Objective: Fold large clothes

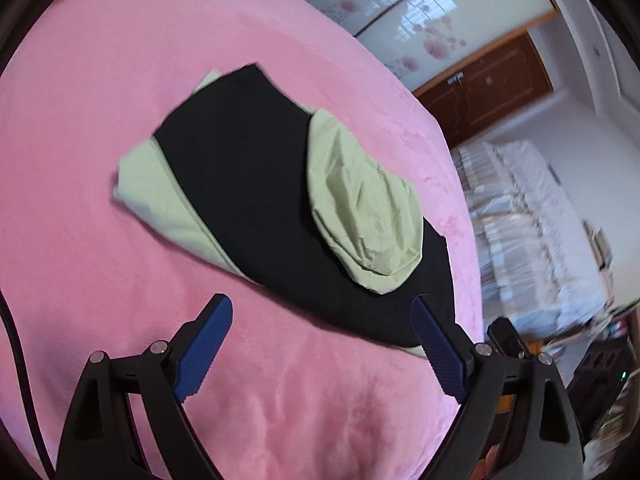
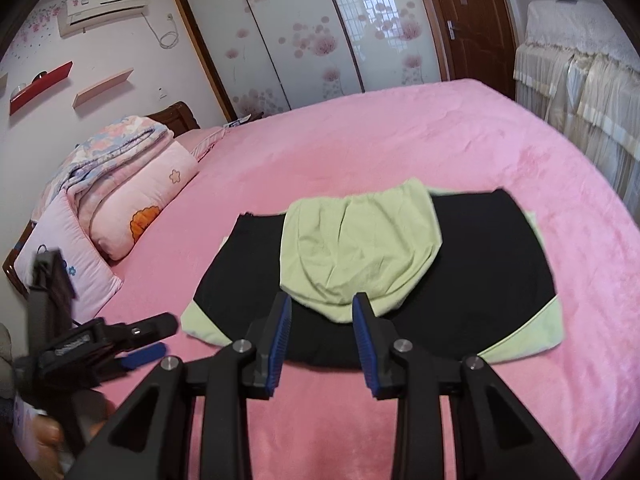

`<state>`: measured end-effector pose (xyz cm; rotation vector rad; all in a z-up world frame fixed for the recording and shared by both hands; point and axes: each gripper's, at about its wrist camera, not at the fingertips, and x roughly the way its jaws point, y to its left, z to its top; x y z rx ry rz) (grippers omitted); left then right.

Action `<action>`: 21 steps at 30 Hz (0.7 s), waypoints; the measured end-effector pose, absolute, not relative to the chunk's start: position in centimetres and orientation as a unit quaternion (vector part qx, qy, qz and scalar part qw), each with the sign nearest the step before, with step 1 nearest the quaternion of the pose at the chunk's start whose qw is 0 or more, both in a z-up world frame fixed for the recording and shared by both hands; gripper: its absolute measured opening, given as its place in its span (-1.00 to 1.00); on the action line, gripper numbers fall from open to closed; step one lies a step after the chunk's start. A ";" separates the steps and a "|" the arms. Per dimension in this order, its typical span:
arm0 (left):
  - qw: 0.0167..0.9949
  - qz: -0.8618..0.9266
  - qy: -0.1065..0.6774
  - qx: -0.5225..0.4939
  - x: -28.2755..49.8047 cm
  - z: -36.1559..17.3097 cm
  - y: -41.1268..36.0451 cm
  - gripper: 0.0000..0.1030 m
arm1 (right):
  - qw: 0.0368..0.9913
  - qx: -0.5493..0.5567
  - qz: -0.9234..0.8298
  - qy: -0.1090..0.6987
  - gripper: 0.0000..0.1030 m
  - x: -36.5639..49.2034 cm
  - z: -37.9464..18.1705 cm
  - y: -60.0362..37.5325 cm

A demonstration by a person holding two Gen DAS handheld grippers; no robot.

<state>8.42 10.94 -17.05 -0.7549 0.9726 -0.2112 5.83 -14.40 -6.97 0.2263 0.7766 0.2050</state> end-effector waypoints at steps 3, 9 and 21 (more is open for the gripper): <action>0.803 -0.093 0.446 -0.384 8.9 -20.5 11.6 0.75 | 0.912 0.100 0.103 0.386 -0.38 6.3 -8.4 -13.7; 0.807 -0.087 0.424 -0.401 10.8 -25.3 12.2 0.74 | 0.905 0.084 0.109 0.402 -0.38 7.9 -11.3 -12.4; 0.831 -0.107 0.356 -0.413 15.8 -28.4 12.4 0.74 | 0.900 0.076 0.104 0.416 -0.38 11.2 -15.0 -11.1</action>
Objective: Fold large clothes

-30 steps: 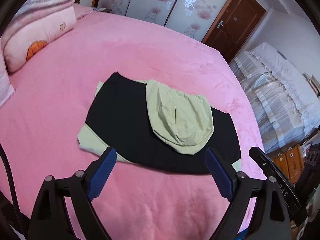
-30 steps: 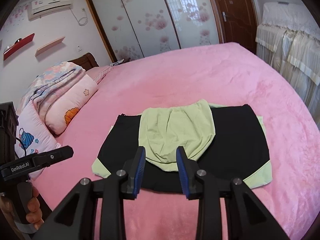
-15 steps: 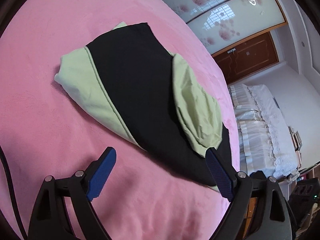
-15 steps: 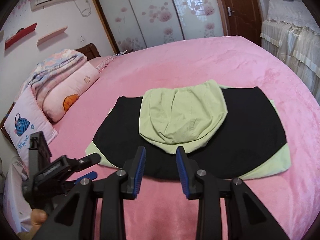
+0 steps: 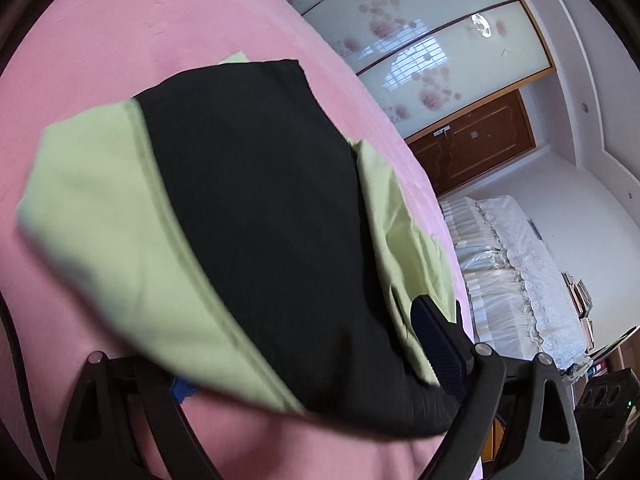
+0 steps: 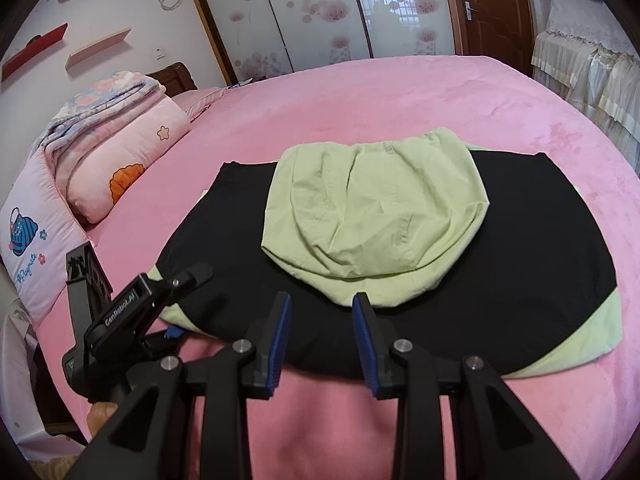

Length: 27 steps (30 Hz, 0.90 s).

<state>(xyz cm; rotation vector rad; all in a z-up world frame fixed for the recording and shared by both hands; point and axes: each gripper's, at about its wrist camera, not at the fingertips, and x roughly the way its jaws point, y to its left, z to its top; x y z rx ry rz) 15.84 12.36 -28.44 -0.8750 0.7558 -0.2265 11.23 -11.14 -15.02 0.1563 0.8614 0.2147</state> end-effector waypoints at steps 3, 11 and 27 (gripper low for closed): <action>0.835 -0.105 0.344 -0.417 17.2 -28.3 12.5 0.74 | 0.901 0.075 0.102 0.414 -0.38 12.1 -15.3 -11.1; 0.831 -0.065 0.334 -0.440 19.2 -27.9 12.6 0.57 | 0.922 0.031 0.066 0.381 -0.48 15.9 -14.6 -10.7; 0.936 -0.055 0.286 -0.200 20.1 -20.6 6.7 -0.87 | 0.900 0.035 0.044 0.433 -0.91 20.1 -22.1 -10.1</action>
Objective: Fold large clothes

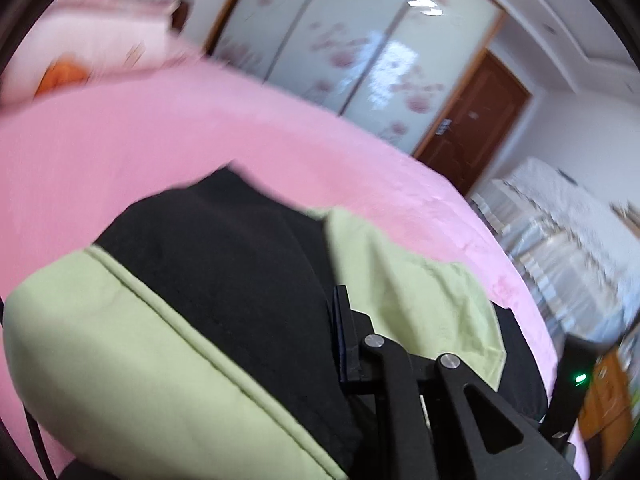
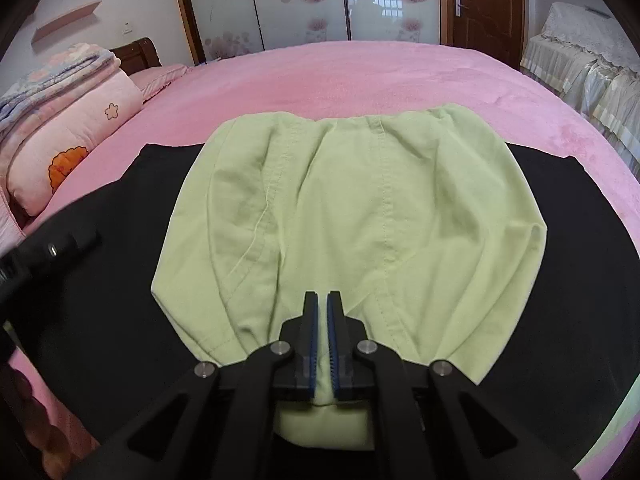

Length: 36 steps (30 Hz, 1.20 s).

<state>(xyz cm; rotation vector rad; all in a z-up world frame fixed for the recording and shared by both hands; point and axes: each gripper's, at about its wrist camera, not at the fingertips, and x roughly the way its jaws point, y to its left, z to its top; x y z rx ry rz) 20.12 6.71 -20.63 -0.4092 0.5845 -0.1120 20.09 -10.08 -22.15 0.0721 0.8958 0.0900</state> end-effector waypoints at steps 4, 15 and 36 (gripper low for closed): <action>0.949 -0.101 0.258 -0.151 20.0 -18.0 2.9 -0.88 | 0.899 0.086 0.052 0.427 -0.91 19.1 -22.6 -11.6; 0.933 -0.270 0.238 0.010 19.9 -14.1 -11.8 -0.88 | 0.836 0.337 0.102 0.420 -1.00 16.9 -25.1 -19.7; 0.836 -0.308 0.396 0.225 19.8 -23.4 -25.0 -0.83 | 0.838 0.292 -0.078 0.455 -0.97 7.0 -22.6 -32.8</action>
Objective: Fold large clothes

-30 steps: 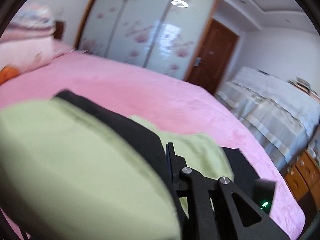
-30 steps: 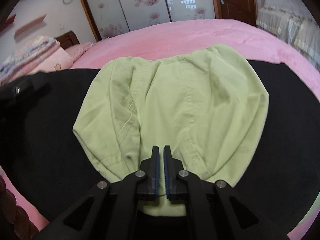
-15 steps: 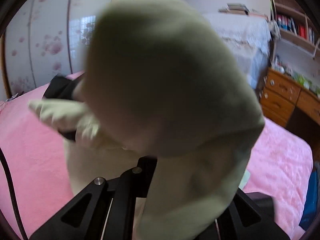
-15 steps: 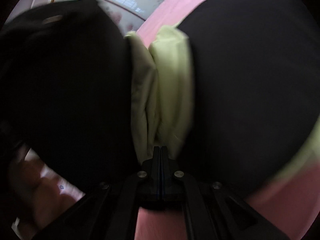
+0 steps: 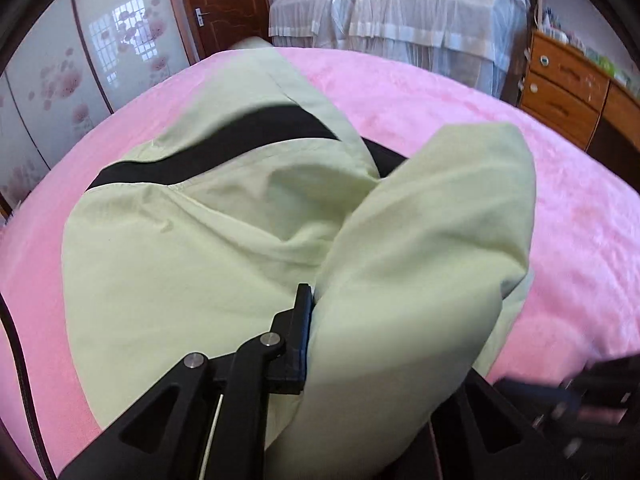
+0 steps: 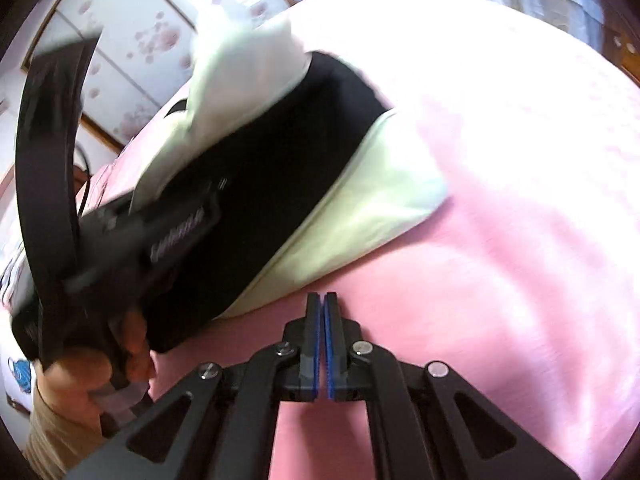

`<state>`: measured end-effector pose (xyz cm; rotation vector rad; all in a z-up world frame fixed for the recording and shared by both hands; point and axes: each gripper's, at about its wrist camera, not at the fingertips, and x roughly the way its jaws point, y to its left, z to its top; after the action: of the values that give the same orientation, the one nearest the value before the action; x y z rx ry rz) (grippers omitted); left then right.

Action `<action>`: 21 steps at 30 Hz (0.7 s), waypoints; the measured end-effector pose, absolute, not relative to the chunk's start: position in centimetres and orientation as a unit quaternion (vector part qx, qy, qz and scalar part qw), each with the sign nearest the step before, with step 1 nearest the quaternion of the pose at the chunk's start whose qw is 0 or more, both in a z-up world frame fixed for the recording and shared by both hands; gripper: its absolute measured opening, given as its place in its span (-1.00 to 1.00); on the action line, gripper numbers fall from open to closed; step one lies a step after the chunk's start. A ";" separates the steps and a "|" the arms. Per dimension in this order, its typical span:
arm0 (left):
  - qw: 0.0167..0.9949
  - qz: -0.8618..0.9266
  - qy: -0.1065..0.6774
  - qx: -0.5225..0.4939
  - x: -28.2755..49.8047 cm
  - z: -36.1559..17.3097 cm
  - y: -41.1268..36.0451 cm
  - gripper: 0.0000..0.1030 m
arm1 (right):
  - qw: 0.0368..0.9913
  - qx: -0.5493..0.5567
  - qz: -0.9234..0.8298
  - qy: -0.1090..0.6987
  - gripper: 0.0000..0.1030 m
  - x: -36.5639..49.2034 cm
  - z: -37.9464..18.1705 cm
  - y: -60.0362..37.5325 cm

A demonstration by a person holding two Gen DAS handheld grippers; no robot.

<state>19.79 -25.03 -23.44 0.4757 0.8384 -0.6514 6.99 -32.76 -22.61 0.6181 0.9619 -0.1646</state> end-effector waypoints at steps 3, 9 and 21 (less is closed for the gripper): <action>0.834 -0.306 0.390 0.242 18.3 -23.5 -26.5 -0.82 | 0.841 0.281 -0.096 0.452 -0.96 7.1 -21.9 -33.4; 0.832 -0.305 0.390 0.252 17.9 -22.9 -26.6 -0.60 | 0.856 0.257 -0.100 0.437 -0.95 7.6 -19.1 -35.1; 0.839 -0.327 0.427 0.085 15.9 -15.8 -19.1 0.72 | 0.890 0.218 -0.021 0.400 0.19 9.5 -13.5 -37.5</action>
<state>15.87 -19.10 -15.78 0.1808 0.9027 -0.6920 9.47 -37.49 -13.49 0.4537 0.8307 -0.0441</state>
